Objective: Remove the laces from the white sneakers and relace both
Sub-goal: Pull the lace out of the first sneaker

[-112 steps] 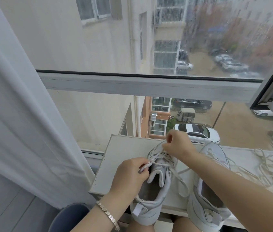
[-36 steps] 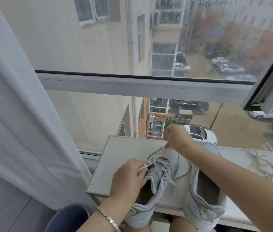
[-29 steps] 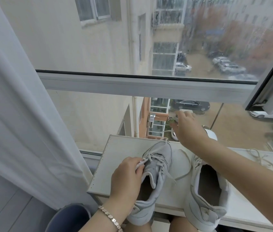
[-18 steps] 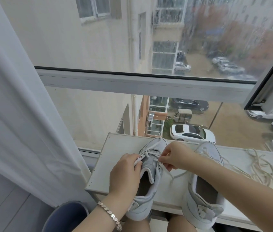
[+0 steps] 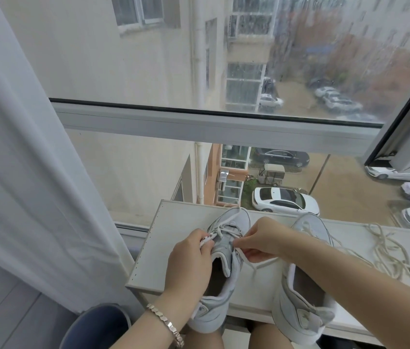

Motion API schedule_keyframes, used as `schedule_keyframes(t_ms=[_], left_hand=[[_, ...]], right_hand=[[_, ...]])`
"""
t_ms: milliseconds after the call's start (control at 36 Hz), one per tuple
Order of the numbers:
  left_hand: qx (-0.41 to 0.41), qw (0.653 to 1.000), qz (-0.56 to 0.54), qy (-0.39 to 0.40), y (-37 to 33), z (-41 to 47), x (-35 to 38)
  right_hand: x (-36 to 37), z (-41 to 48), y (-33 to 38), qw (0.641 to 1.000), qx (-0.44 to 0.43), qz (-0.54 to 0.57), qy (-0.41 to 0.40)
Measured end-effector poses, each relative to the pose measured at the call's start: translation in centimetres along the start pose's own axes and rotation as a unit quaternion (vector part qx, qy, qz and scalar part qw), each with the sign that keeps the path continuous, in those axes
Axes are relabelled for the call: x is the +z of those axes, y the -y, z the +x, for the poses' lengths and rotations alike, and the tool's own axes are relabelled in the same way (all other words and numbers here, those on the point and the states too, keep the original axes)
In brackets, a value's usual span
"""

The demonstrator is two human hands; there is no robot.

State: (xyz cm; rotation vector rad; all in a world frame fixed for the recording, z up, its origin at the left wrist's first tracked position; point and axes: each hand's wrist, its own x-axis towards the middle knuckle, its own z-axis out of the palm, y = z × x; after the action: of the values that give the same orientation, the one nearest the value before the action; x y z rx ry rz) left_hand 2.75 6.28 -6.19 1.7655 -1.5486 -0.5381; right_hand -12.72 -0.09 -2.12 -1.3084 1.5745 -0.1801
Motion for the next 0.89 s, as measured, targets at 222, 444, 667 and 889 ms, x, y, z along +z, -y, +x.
schedule_keyframes(t_ms=[222, 444, 667, 889], left_hand=[[0.03, 0.999, 0.028, 0.017, 0.2, 0.2, -0.2], [0.04, 0.999, 0.022, 0.021, 0.7, 0.4, -0.8], [0.074, 0.996, 0.018, 0.041, 0.2, 0.0, -1.4], [0.047, 0.996, 0.07, 0.027, 1.2, 1.0, -2.9]], right_hand=[[0.3, 0.3, 0.5, 0.971, -0.083, -0.222, -0.03], [-0.2, 1.5, 2.1, 0.993, -0.08, -0.082, -0.003], [-3.2, 1.7, 3.2, 0.985, -0.058, -0.162, 0.034], [-3.3, 2.7, 3.1, 0.957, 0.043, 0.287, -0.001]])
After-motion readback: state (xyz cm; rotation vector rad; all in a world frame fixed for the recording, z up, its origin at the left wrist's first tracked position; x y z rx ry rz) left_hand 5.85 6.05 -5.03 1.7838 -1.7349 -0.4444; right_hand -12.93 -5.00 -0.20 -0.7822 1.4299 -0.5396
